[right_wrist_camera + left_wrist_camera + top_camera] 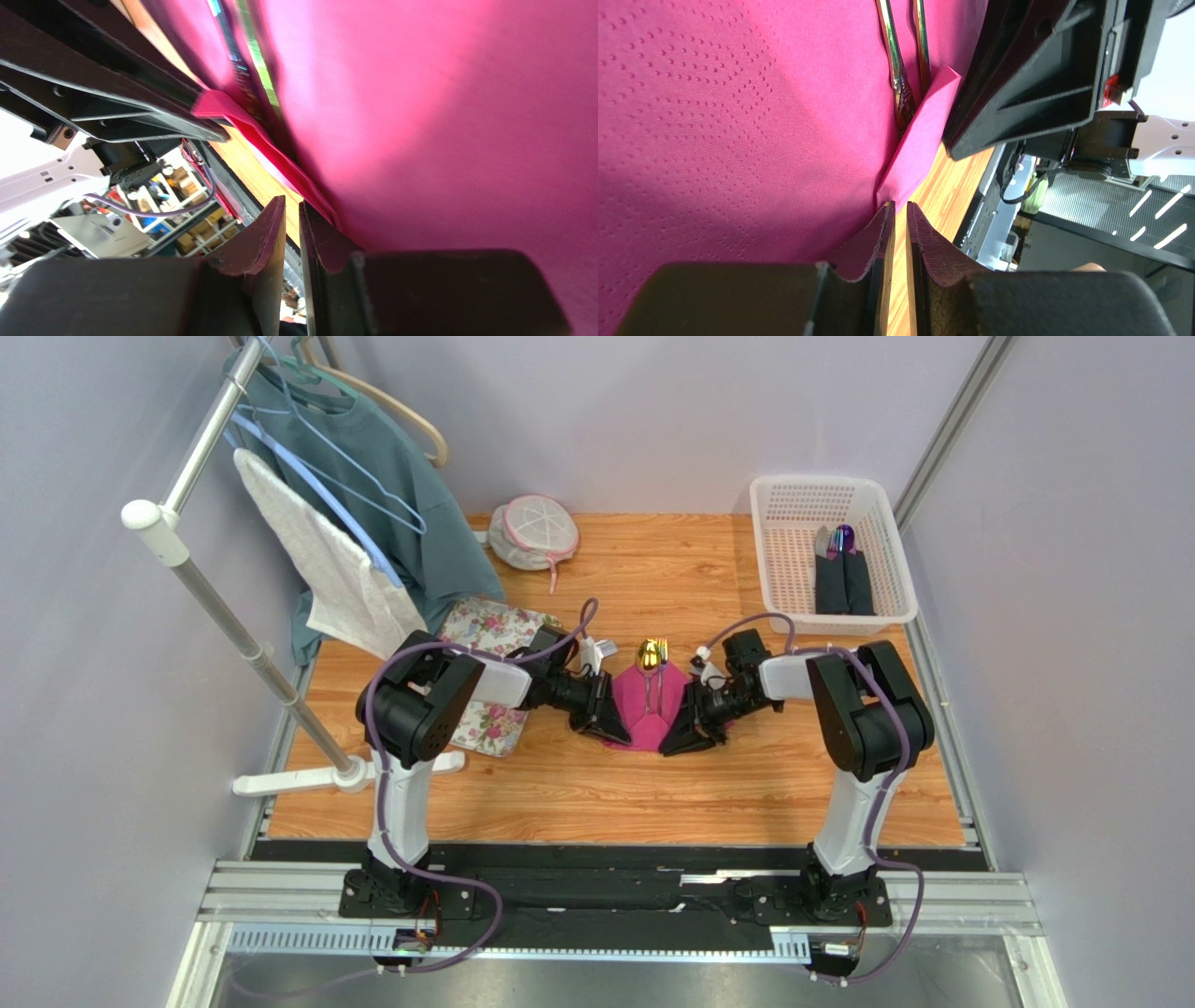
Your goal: Place the utensils on the paper napkin and roll it up
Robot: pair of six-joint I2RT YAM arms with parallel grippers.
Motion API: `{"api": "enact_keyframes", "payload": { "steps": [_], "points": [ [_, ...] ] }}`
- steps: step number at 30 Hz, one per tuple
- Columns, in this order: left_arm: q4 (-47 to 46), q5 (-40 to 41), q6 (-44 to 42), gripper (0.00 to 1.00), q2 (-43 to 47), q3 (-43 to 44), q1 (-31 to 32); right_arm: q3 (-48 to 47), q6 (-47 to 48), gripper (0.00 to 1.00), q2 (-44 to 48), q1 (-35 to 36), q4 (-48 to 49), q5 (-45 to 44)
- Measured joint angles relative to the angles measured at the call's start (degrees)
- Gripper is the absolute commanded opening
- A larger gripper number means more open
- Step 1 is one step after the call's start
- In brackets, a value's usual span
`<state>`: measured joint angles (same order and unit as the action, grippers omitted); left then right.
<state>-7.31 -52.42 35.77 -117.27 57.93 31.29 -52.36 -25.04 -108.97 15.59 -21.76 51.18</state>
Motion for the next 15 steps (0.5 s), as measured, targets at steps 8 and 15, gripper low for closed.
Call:
{"api": "enact_keyframes", "payload": {
  "steps": [8,15],
  "points": [
    [0.00,-0.04,0.00,0.20,-0.07,0.00,-0.20,1.75,2.49,0.18,0.00,-2.60,-0.11,1.64],
    [0.00,-0.04,-0.02,0.20,-0.09,0.00,-0.31,2.03,5.64,0.16,0.00,-5.88,-1.92,2.32]
  ]
}}
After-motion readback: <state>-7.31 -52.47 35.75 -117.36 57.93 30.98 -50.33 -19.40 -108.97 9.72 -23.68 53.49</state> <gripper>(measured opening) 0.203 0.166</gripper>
